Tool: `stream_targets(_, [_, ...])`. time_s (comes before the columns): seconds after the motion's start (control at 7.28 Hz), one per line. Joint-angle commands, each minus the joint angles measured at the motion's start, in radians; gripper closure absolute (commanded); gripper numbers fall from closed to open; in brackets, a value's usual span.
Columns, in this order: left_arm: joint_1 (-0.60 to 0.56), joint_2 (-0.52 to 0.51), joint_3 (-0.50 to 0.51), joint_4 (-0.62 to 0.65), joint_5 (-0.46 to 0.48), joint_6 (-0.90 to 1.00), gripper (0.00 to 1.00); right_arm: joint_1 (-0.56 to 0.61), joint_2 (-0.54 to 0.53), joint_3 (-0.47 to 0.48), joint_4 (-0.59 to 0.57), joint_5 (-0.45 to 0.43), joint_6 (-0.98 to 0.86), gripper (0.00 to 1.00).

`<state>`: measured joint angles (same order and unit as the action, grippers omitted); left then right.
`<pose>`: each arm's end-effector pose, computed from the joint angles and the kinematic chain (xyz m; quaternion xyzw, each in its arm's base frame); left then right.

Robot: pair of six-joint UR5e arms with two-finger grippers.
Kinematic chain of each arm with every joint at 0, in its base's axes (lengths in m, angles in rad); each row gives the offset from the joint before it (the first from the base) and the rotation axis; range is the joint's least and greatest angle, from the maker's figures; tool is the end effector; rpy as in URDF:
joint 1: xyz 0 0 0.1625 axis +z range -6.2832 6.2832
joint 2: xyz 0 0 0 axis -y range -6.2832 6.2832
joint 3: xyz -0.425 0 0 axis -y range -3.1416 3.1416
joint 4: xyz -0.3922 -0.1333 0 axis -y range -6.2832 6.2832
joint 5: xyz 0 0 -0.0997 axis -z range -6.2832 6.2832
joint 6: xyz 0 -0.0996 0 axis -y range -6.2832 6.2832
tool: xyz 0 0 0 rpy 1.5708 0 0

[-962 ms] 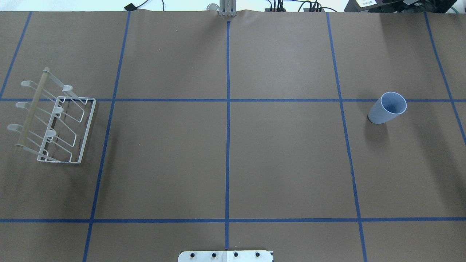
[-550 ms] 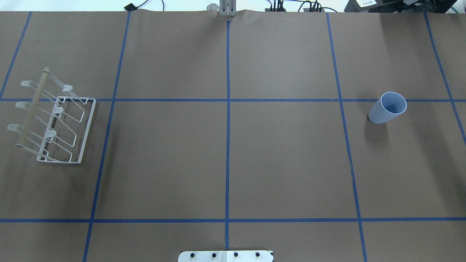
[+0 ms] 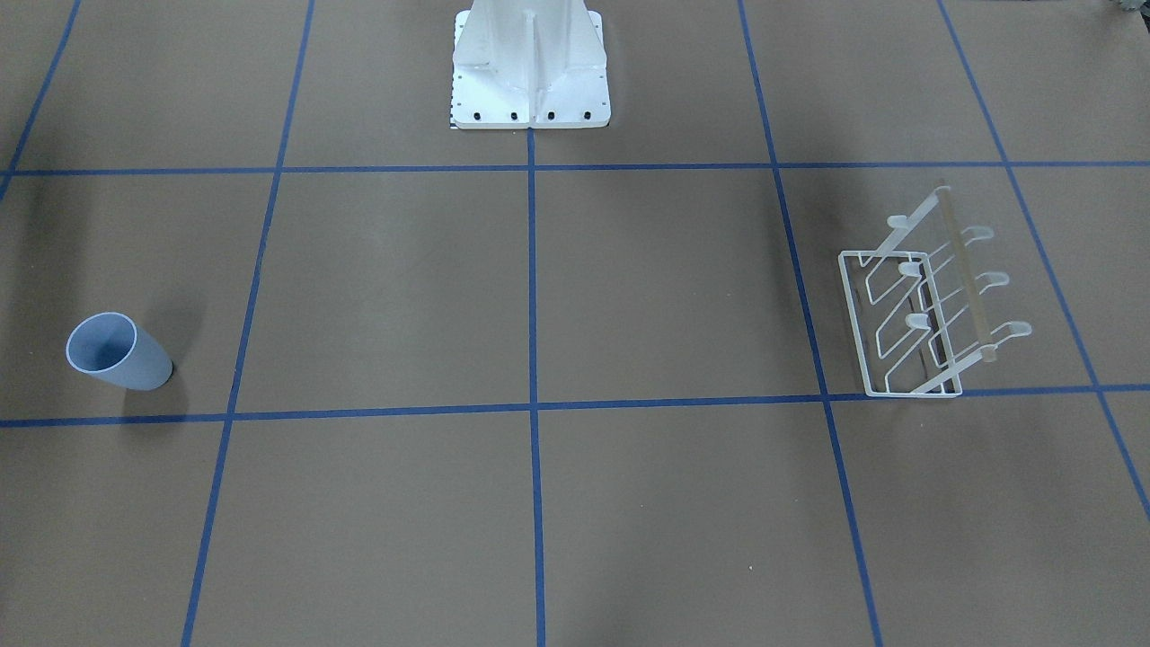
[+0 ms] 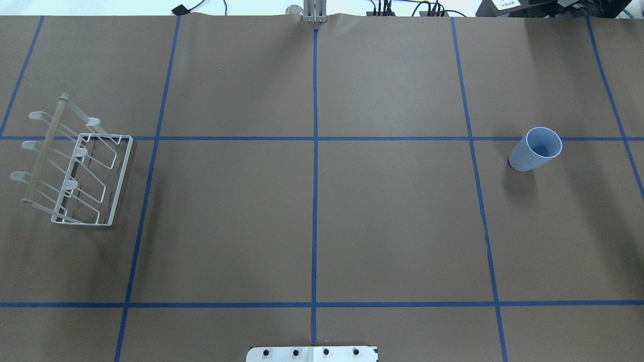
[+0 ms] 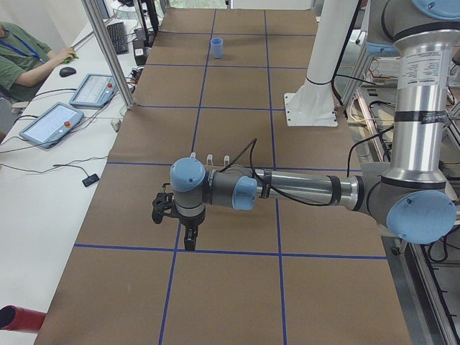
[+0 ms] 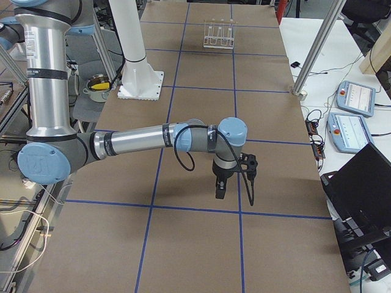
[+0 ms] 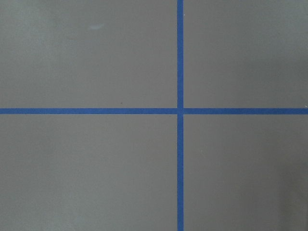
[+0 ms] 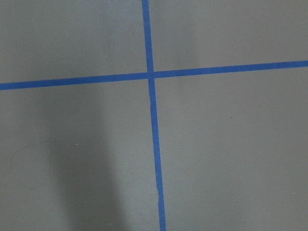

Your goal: Hang cup on cup holder

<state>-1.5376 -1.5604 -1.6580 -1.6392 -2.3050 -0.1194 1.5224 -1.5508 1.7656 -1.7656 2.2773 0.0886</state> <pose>-0.0501 -0.4979 0.6161 0.0402 0.3621 -0.0141 0.9312 0.0447 -0.4956 0.5776 -0.0143 -0.3458 0.0154 0.9381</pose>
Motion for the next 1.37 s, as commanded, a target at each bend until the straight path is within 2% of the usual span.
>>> stream_targets(0.0, [0.007, -0.009, -0.015, -0.011, -0.002, -0.002, 0.02, -0.065, 0.148, 0.000, -0.002, -0.001, 0.013, 0.00])
stream_targets(0.27, [0.007, 0.003, -0.025, -0.014, -0.004, -0.002, 0.02, -0.094, 0.176, -0.029, 0.039, 0.152, 0.034, 0.00])
stream_targets(0.41, [0.008, 0.002, -0.025, -0.013, -0.004, -0.002, 0.02, -0.140, 0.163, -0.040, 0.196, 0.165, 0.046, 0.00])
stream_targets(0.55, [0.008, 0.002, -0.023, -0.014, -0.004, -0.002, 0.02, -0.210, 0.147, -0.044, 0.301, 0.162, 0.113, 0.00])
stream_targets(0.82, [0.008, 0.000, -0.025, -0.014, -0.004, 0.000, 0.02, -0.286, 0.149, -0.089, 0.368, 0.162, 0.219, 0.00])
stream_targets(1.24, [0.008, -0.001, -0.026, -0.014, -0.005, -0.002, 0.02, -0.306, 0.164, -0.172, 0.368, 0.165, 0.233, 0.00])
